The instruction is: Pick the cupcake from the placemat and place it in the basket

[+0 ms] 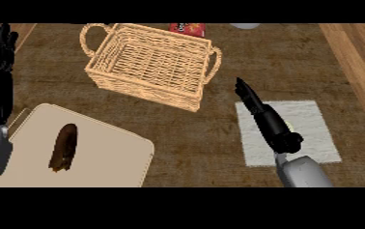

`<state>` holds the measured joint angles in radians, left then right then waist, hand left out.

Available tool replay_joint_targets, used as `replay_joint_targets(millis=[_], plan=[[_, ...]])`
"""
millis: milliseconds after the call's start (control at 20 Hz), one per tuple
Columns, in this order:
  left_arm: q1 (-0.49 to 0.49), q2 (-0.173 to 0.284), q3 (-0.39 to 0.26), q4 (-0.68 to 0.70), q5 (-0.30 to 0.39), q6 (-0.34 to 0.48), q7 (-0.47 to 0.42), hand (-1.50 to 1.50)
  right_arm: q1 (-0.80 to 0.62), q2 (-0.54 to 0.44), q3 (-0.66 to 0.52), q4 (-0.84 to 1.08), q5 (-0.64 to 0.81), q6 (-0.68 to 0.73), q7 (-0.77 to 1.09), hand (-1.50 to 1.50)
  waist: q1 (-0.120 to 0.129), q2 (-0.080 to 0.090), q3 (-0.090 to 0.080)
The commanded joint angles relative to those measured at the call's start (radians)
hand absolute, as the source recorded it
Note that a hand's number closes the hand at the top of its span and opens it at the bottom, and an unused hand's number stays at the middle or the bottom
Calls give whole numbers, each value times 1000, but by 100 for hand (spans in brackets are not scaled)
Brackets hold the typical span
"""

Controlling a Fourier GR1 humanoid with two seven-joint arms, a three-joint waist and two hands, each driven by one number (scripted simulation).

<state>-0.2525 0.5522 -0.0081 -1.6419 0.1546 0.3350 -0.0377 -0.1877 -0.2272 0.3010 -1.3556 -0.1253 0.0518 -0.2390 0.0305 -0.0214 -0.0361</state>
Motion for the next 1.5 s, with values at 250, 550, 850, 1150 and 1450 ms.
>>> replay_joint_targets(millis=[250, 550, 850, 1150, 1450], plan=[[101, -73, -86, 157, 82, -91, 143, 0, -266, -150, -274, 21, -353, 381, -135, 150, -16, 54, 42], [60, -83, -86, 247, 143, -176, 197, 0, -186, -241, -19, -35, 166, 379, -549, -150, -32, 31, 38], [57, -82, -45, 225, 144, -216, 241, 0, -101, -184, -44, -286, 157, 273, -233, -150, -36, 18, 36], [53, -99, -57, 270, 125, -188, 231, 0, -242, -399, -82, -386, 205, 363, 130, -150, -45, 11, 32], [61, -90, -39, 275, 143, -228, 206, 0, -397, -597, -190, -358, 308, 431, 357, -150, -34, 17, 32]])
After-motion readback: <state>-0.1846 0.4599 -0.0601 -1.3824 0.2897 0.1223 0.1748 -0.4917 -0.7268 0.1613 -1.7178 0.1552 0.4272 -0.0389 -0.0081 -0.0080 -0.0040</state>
